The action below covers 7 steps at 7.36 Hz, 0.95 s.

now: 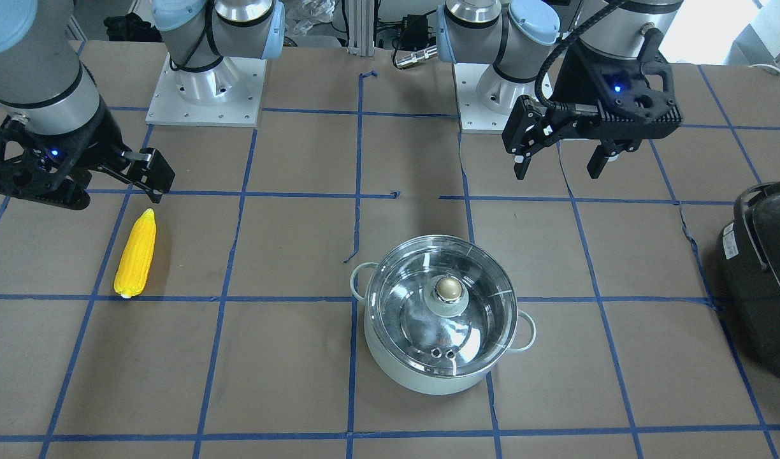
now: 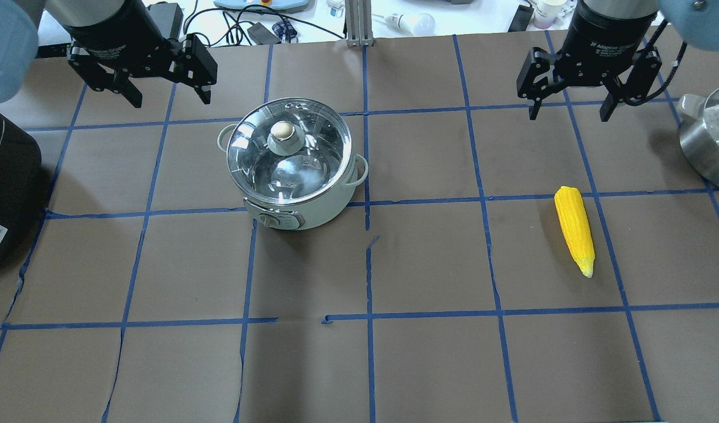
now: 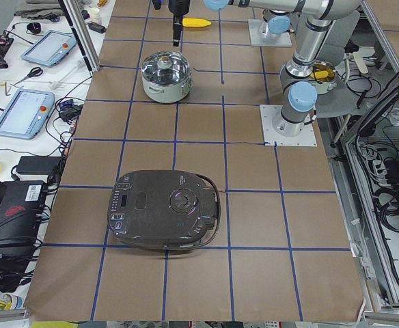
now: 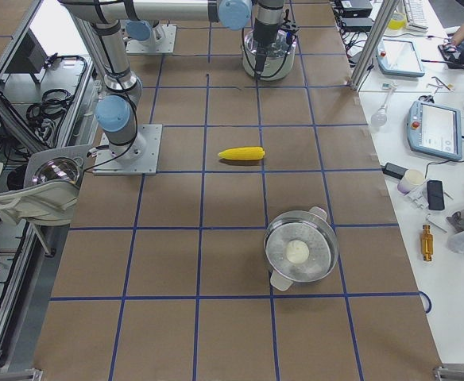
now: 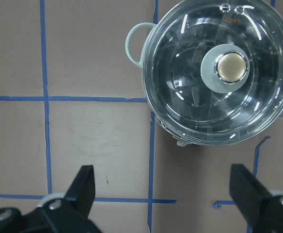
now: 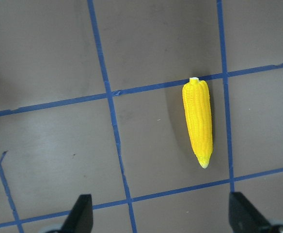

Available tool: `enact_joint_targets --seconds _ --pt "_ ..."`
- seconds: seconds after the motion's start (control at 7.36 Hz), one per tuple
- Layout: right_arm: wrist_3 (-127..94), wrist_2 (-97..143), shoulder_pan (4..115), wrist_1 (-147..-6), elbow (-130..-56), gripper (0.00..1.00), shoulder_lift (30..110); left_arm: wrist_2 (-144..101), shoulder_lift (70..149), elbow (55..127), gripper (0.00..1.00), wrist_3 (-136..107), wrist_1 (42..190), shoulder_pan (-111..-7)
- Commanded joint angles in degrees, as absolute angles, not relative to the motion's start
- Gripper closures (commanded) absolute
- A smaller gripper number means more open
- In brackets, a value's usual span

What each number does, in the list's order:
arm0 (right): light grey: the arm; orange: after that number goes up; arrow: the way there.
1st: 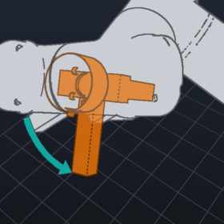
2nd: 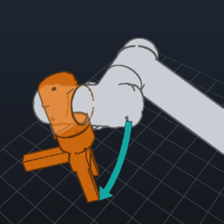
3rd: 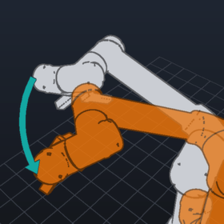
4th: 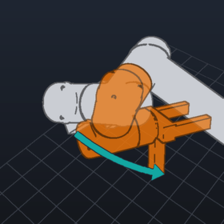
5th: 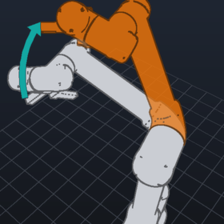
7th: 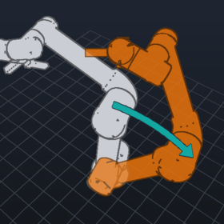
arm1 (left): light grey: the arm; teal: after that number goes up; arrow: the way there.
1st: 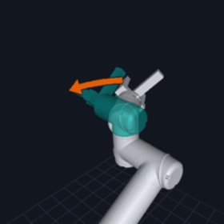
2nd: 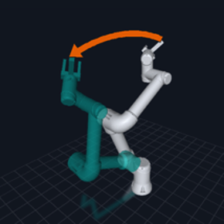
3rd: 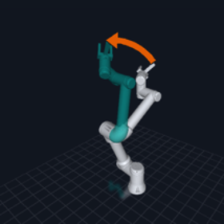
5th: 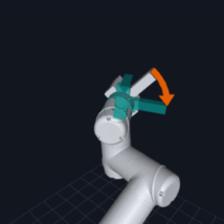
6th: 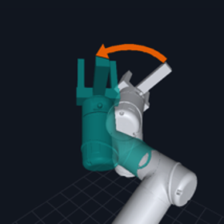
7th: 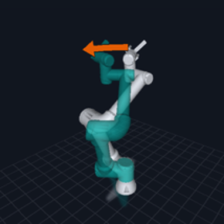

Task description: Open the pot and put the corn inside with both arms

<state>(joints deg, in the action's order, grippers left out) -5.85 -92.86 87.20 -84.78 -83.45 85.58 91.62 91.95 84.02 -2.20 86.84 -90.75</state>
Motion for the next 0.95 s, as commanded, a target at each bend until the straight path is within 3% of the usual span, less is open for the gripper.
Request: enact_joint_targets --seconds 0.0,0.81 --pt "-5.71 -90.36 87.19 -84.64 -84.37 0.0 89.7 91.15 91.93 84.03 0.0 -2.2 86.84 -90.79" --pt "-5.19 -90.79 87.28 -83.85 -84.46 0.0 91.05 91.84 91.85 84.37 0.0 -2.2 86.31 -90.44"
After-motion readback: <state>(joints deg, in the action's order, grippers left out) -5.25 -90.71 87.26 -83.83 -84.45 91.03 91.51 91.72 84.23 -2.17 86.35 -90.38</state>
